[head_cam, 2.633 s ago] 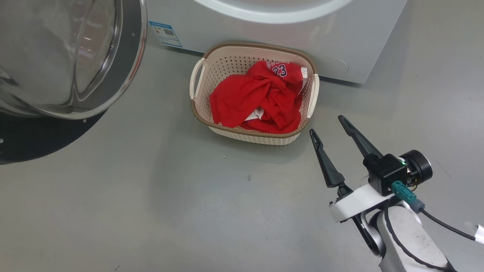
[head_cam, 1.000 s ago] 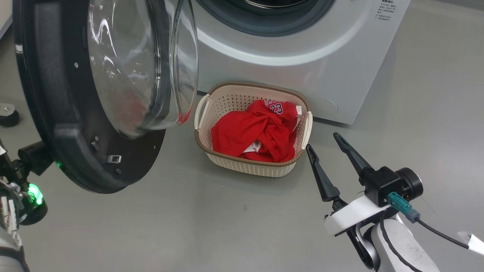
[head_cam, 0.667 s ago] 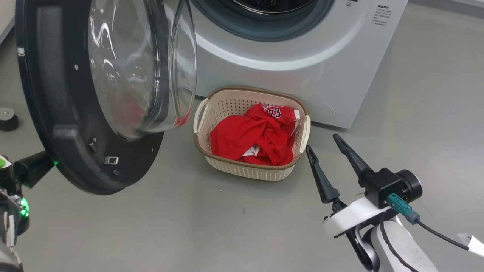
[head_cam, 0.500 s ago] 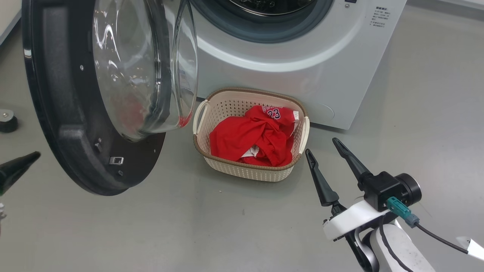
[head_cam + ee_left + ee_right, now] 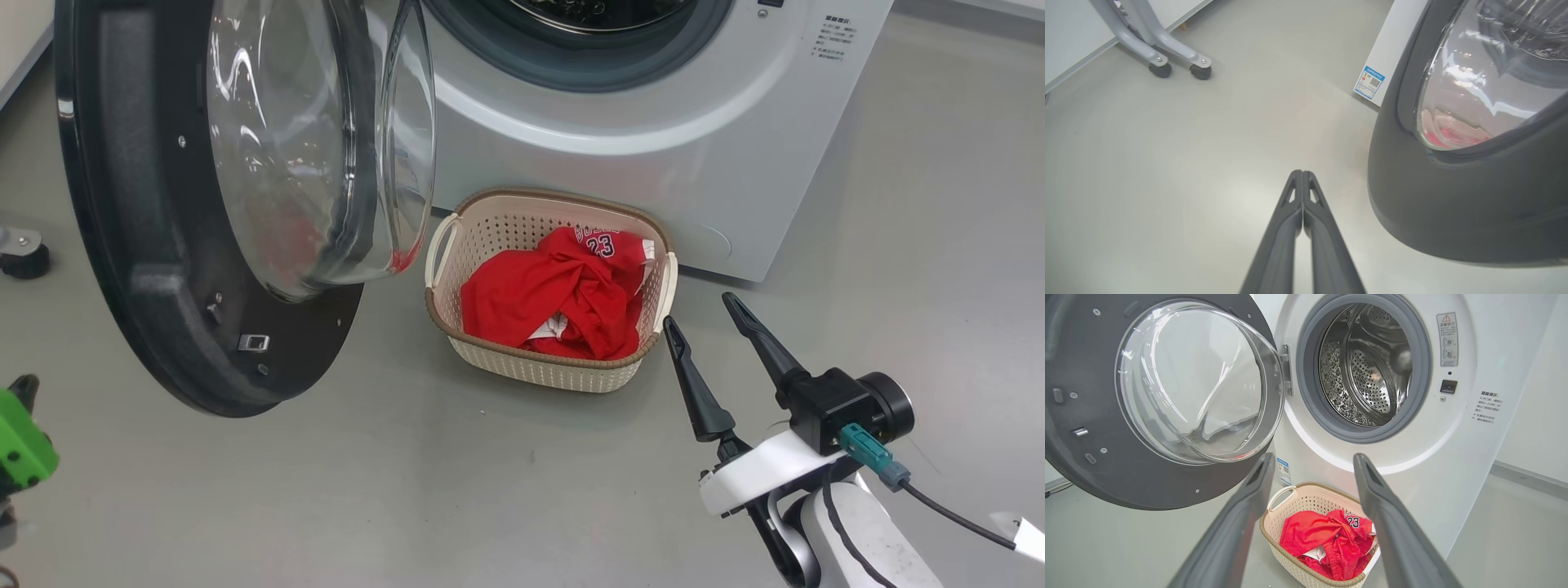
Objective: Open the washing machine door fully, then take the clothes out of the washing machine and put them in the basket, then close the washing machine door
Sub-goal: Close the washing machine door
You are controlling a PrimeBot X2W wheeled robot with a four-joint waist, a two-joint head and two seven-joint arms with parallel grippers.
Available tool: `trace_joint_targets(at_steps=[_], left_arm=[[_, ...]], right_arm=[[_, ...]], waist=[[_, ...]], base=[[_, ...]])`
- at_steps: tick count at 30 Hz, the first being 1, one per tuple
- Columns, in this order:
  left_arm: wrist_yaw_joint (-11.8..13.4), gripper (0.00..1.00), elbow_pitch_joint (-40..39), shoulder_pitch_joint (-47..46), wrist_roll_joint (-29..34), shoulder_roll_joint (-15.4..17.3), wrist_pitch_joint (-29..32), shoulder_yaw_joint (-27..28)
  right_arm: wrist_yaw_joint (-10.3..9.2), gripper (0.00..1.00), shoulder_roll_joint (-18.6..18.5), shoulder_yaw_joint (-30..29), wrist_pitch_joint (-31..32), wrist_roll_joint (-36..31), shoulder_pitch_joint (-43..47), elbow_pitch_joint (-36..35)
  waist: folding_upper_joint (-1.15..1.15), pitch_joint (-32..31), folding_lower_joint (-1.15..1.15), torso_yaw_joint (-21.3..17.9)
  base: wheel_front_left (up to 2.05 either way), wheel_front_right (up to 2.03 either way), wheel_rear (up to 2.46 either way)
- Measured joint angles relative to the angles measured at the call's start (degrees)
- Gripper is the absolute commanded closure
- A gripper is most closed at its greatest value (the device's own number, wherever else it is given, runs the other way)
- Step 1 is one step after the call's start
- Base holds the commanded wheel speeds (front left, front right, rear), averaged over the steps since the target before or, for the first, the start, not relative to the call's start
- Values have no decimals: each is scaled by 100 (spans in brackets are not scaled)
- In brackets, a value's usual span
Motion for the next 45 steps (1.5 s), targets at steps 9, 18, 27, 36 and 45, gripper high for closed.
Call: trace_joint_targets(at_steps=[9, 18, 27, 36, 45], left_arm=[[0, 100, -274, 565, 153, -360, -1820, 220], [0, 0, -627, 1009, 508, -477, -3287, -73], [0, 0, -641, 1304, 642, -378, -4053, -382], [0, 0, -582, 1412, 695, -343, -4450, -547], [0, 0, -482, 1436, 730, -259, -4720, -606]], right_arm=[[-1, 0, 3, -44, 0, 10, 61, -5], [-41, 0, 9, -33, 0, 35, 140, -5], [-40, 0, 12, -35, 0, 35, 200, -8], [-37, 0, 13, -33, 0, 42, 205, -13], [-35, 0, 16, -32, 0, 42, 209, -21]], waist=[[0, -53, 0, 48], [0, -119, 0, 112], [0, -169, 0, 153], [0, -218, 0, 164], [0, -237, 0, 167]], base=[[0, 0, 0], [0, 0, 0], [0, 0, 0], [0, 0, 0], [0, 0, 0]])
